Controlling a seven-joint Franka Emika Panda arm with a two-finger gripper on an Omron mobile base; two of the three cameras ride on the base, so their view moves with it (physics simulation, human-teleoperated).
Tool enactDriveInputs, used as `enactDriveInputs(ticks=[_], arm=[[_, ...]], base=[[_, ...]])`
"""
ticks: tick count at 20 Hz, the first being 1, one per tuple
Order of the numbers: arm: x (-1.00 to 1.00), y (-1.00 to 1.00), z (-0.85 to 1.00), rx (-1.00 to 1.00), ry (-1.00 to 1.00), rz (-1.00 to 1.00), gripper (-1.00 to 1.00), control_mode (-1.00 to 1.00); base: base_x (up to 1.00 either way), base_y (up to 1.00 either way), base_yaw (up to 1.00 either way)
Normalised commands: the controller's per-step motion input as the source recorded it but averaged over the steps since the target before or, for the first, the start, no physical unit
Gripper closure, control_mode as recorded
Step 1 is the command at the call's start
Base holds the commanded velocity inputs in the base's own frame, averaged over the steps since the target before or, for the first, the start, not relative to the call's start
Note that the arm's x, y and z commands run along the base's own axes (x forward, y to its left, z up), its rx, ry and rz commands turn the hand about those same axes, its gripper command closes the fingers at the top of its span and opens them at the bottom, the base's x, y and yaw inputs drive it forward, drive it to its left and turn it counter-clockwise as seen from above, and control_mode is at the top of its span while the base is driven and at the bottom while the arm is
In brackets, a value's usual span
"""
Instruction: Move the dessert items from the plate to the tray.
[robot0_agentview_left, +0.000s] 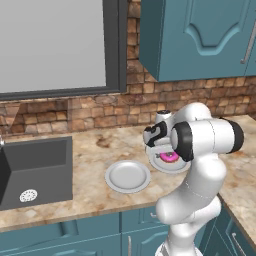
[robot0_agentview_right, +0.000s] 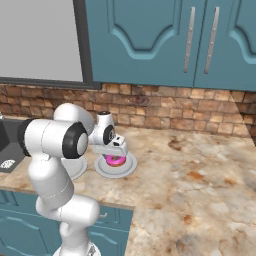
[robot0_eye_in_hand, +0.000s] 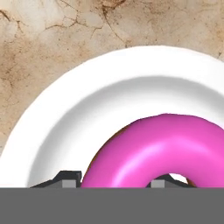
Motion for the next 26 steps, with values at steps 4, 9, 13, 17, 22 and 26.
enactDriveInputs(ticks=[4, 9, 13, 17, 22, 26], arm=[[-0.06, 0.0, 0.01, 0.0, -0.02, 0.0, 1.0, -1.0], [-0.13, 0.0, 0.01, -0.01, -0.09, 0.0, 1.0, -1.0], [-0.27, 0.01, 0.01, -0.02, -0.19, 0.0, 1.0, -1.0], [-0.27, 0.01, 0.12, 0.0, -0.14, 0.0, 1.0, -1.0], [-0.32, 0.0, 0.31, 0.0, -0.03, -0.03, 1.0, -1.0], [-0.22, 0.0, 0.64, 0.0, 0.0, -0.02, 1.0, -1.0]], base=[[0.0, 0.0, 0.0], [0.0, 0.0, 0.0], [0.0, 0.0, 0.0], [0.0, 0.0, 0.0], [0.0, 0.0, 0.0], [0.0, 0.0, 0.0]])
